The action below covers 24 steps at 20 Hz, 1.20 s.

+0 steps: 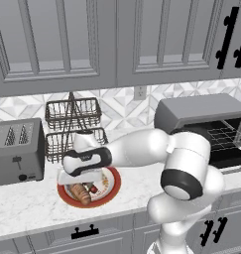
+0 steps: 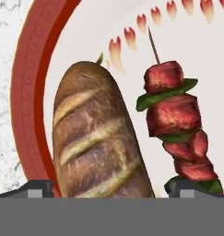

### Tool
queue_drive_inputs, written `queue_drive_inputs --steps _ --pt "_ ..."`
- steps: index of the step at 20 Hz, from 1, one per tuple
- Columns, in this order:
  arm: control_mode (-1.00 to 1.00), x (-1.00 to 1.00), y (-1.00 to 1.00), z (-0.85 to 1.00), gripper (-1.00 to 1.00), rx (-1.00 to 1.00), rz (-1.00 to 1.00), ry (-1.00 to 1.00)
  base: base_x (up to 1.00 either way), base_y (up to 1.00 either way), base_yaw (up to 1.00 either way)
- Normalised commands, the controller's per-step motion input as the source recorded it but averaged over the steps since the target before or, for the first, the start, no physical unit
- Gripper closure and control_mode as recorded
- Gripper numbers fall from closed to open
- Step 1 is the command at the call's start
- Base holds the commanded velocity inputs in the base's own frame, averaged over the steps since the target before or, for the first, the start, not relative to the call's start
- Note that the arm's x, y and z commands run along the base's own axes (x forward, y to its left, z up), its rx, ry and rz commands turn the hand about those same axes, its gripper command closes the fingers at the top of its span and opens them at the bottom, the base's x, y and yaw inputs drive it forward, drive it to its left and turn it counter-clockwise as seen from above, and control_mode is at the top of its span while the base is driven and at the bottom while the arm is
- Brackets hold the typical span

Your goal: Pick up the kebab skewer and baguette bread, and place them inside the toaster oven. Close the toaster oven door and start by setting the timer.

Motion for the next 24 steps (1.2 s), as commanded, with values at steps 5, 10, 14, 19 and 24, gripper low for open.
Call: queue_drive_inputs --steps 5,10,14,19,24 --pt "-1.00 0.00 0.01 -0.36 1.00 -0.02 -0.02 0.01 0.00 0.00 0.00" --pt "-1.00 0.00 0.03 -0.43 1.00 -0.03 -0.02 0.00 0.00 0.00 0.00" --pt "-1.00 -0.15 0.00 0.11 1.00 0.00 -0.02 -0.01 0.00 0.00 0.00" --pt "-1.00 -0.67 -0.23 0.82 1.00 0.01 -0.05 -0.10 0.00 0.00 0.00" --pt "-1.00 -0.33 -0.83 0.84 1.00 0.09 -0.20 -0.01 0.00 0.00 0.00"
